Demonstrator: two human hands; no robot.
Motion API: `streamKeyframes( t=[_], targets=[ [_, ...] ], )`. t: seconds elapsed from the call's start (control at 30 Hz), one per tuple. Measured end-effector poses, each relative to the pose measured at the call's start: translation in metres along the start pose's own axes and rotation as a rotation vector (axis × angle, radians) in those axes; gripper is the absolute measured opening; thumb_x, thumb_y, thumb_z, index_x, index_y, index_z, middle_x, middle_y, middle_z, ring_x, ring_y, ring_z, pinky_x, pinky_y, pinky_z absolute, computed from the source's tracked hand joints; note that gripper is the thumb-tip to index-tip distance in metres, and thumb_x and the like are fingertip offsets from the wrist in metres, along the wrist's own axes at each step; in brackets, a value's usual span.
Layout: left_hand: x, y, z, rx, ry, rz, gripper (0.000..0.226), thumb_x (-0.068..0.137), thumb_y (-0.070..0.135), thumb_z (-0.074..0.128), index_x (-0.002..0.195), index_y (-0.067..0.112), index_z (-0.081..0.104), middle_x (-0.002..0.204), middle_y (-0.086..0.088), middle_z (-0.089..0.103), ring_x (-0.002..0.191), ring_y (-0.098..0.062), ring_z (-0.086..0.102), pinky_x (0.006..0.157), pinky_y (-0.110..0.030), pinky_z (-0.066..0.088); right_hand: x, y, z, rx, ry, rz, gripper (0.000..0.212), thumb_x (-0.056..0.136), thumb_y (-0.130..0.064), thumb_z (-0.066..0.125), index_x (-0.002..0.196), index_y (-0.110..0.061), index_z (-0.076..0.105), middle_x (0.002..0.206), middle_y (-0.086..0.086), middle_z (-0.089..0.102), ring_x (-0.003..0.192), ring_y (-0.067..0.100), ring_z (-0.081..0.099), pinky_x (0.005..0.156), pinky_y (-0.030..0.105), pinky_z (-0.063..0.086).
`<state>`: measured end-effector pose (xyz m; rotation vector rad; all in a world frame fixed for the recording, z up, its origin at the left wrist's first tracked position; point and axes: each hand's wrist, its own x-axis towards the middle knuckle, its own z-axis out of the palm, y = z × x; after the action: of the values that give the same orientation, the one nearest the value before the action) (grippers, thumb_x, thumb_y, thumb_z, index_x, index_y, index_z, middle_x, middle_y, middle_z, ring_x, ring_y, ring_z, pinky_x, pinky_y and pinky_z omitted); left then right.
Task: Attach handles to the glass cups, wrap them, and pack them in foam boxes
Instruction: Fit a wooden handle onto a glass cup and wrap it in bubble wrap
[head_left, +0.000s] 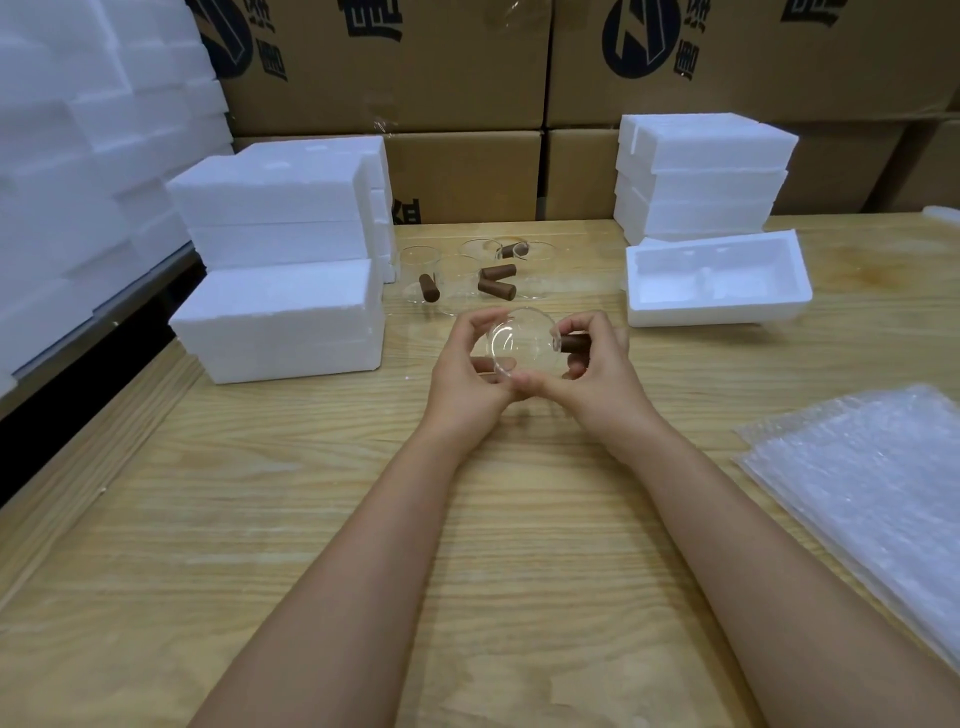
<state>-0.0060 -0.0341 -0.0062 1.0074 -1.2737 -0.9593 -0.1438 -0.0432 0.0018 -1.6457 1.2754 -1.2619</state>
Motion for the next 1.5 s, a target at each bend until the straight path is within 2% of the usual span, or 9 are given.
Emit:
streamKeyframes(
  t=[0.1, 0.23, 0.47, 0.6, 0.87, 1.0, 1.2, 1.3, 1.5],
  targets=[
    [0.001, 0.001, -0.001, -0.067, -0.016, -0.024, 0.068, 0.066, -0.012, 0.08, 0.107, 0.036, 0.055, 0.13, 0.002, 0.055, 0.091, -0.015, 0.066, 0.067, -0.027, 0.057, 0.001, -0.001, -0.006, 0.201, -0.056, 0.011, 0.038, 0.07, -0.01, 0.081, 0.094, -0.025, 0.055, 0.114, 0.012, 0.055, 0.064, 0.002, 0.045, 0.066, 0.015, 0.044],
    [0.001, 0.001, -0.001, -0.067, -0.047, -0.058, 0.072, 0.065, -0.017, 0.078, 0.111, 0.033, 0.054, 0.134, -0.001, 0.052, 0.097, -0.019, 0.058, 0.075, -0.037, 0.059, 0.005, -0.001, -0.014, 0.405, -0.031, 0.07, 0.011, 0.081, -0.005, 0.07, 0.083, -0.013, 0.061, 0.068, -0.007, 0.064, 0.046, 0.002, 0.044, 0.048, 0.016, 0.038],
    [-0.002, 0.004, 0.001, 0.052, -0.086, -0.023, 0.073, 0.064, -0.009, 0.083, 0.109, 0.04, 0.053, 0.124, 0.019, 0.053, 0.088, -0.009, 0.061, 0.08, -0.032, 0.058, 0.008, -0.002, -0.01, 0.426, 0.112, 0.185, 0.035, 0.08, -0.028, 0.073, 0.058, -0.016, 0.049, 0.049, -0.012, 0.052, 0.041, -0.001, 0.043, 0.038, 0.016, 0.03],
    [-0.004, 0.005, 0.002, 0.093, -0.115, 0.013, 0.073, 0.065, -0.011, 0.081, 0.106, 0.043, 0.053, 0.113, 0.031, 0.053, 0.083, -0.001, 0.06, 0.068, -0.018, 0.053, 0.01, -0.002, -0.003, 0.3, 0.224, 0.225, 0.047, 0.071, -0.045, 0.078, 0.052, -0.02, 0.043, 0.053, -0.008, 0.05, 0.042, -0.001, 0.043, 0.052, 0.02, 0.034],
    [-0.002, 0.002, 0.005, 0.113, -0.101, -0.011, 0.073, 0.07, -0.02, 0.068, 0.101, 0.045, 0.055, 0.109, -0.013, 0.057, 0.076, -0.012, 0.055, 0.061, -0.023, 0.057, 0.006, -0.008, 0.01, -0.108, 0.204, 0.213, 0.061, 0.055, -0.068, 0.074, 0.078, -0.02, 0.044, 0.102, 0.0, 0.041, 0.084, 0.008, 0.052, 0.067, 0.014, 0.045],
    [0.0, -0.002, 0.002, 0.113, -0.093, 0.002, 0.072, 0.07, -0.022, 0.062, 0.105, 0.041, 0.055, 0.082, 0.012, 0.059, 0.057, -0.003, 0.052, 0.058, -0.021, 0.053, 0.0, -0.009, 0.015, -0.283, 0.133, 0.17, 0.075, 0.052, -0.063, 0.078, 0.097, -0.019, 0.036, 0.108, -0.002, 0.03, 0.11, 0.024, 0.044, 0.099, 0.037, 0.04],
    [0.003, -0.003, 0.0, 0.12, -0.063, -0.01, 0.073, 0.068, -0.015, 0.068, 0.106, 0.045, 0.052, 0.103, 0.029, 0.061, 0.085, -0.009, 0.06, 0.076, -0.026, 0.056, -0.006, -0.002, 0.008, -0.23, 0.044, 0.004, 0.068, 0.06, -0.042, 0.085, 0.103, -0.02, 0.037, 0.113, -0.002, 0.032, 0.109, 0.016, 0.046, 0.094, 0.021, 0.04],
    [0.004, -0.003, -0.002, 0.077, -0.056, -0.011, 0.073, 0.071, -0.015, 0.07, 0.114, 0.04, 0.048, 0.13, 0.008, 0.054, 0.091, -0.011, 0.059, 0.075, -0.022, 0.053, -0.005, 0.0, 0.003, -0.12, -0.012, -0.084, 0.057, 0.067, -0.024, 0.085, 0.104, -0.019, 0.041, 0.114, -0.002, 0.034, 0.105, 0.007, 0.051, 0.082, 0.001, 0.035],
    [0.004, -0.004, -0.004, 0.007, -0.076, -0.025, 0.07, 0.074, -0.011, 0.074, 0.122, 0.033, 0.047, 0.136, -0.003, 0.048, 0.102, -0.016, 0.056, 0.078, -0.027, 0.055, -0.002, 0.0, -0.002, 0.045, -0.058, -0.111, 0.038, 0.074, -0.005, 0.078, 0.1, -0.015, 0.051, 0.105, -0.006, 0.041, 0.087, -0.018, 0.053, 0.069, 0.007, 0.039]
  ],
)
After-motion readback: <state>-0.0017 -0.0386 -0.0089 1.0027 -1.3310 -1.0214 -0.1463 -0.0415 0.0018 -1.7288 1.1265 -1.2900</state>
